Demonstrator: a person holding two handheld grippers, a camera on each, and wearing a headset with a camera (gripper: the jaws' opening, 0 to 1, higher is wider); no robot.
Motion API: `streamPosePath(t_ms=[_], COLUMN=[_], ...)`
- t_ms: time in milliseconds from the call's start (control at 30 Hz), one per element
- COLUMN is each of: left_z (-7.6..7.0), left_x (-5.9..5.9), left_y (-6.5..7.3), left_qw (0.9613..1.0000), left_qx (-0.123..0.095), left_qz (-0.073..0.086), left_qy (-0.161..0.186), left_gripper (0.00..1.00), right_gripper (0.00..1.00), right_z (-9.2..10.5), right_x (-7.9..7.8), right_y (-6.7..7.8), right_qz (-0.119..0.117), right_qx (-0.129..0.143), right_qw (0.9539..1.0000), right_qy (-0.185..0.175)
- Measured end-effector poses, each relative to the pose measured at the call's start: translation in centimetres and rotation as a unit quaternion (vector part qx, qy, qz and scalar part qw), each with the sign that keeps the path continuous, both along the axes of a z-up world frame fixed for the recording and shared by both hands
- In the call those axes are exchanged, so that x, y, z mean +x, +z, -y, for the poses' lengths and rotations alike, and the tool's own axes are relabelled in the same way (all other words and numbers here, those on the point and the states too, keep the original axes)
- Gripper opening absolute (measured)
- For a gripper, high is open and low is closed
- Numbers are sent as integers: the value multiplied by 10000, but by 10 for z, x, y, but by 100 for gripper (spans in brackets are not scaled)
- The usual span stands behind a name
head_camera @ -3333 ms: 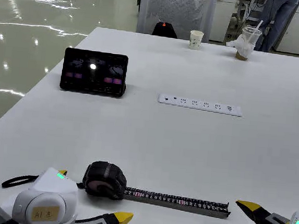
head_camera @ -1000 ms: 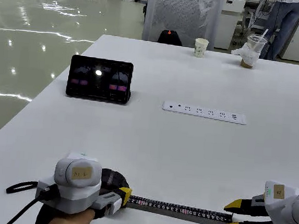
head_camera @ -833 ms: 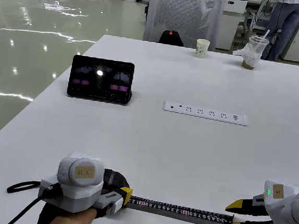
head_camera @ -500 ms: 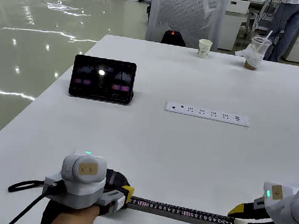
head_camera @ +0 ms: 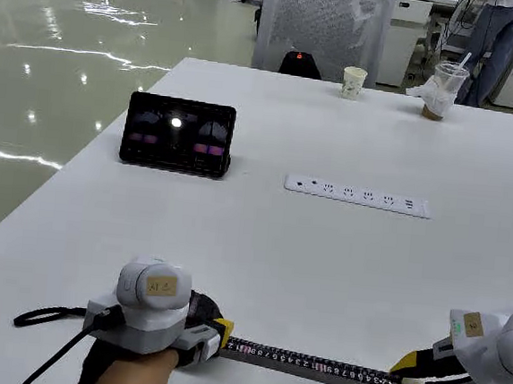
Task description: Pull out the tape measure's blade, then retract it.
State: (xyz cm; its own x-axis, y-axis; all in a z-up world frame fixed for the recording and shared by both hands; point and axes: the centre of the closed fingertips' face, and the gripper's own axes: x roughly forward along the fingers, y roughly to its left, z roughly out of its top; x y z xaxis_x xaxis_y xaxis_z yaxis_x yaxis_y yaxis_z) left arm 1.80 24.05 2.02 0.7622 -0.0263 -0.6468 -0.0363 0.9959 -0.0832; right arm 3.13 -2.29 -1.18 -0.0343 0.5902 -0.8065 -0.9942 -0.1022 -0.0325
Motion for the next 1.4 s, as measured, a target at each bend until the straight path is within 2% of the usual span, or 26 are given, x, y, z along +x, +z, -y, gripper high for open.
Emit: streamPosePath(t_ms=[467,600,633,767,1033,1200,1400], left_z=[-1,-1,-2,-2,-2,-3,-3], left_x=[1,1,1,1,1,1,1], left_y=[-3,-3,-4,-4,-6,-6,-6], left_qw=[9998,9998,9997,9997,9996,9994,9995], left_qx=[76,87,141,120,182,174,169], left_qz=[-61,-76,-116,-174,-203,-297,-282], left_qy=[197,190,138,114,76,29,20], left_gripper=[64,63,63,61,60,58,58], right_gripper=[10,10,10,10,9,10,10], right_z=[1,0,0,-2,-1,-1,0], right_x=[0,0,-1,-3,-3,-3,-2], right_y=[-1,-1,-1,0,0,-1,-1], right_qz=[-101,-78,-70,-36,-47,-44,-43], right_qx=[-30,-35,-38,-48,-17,-1,-1], right_qw=[9999,10000,10000,10000,10000,10000,10000], right_qy=[-63,-40,-29,75,38,16,-3])
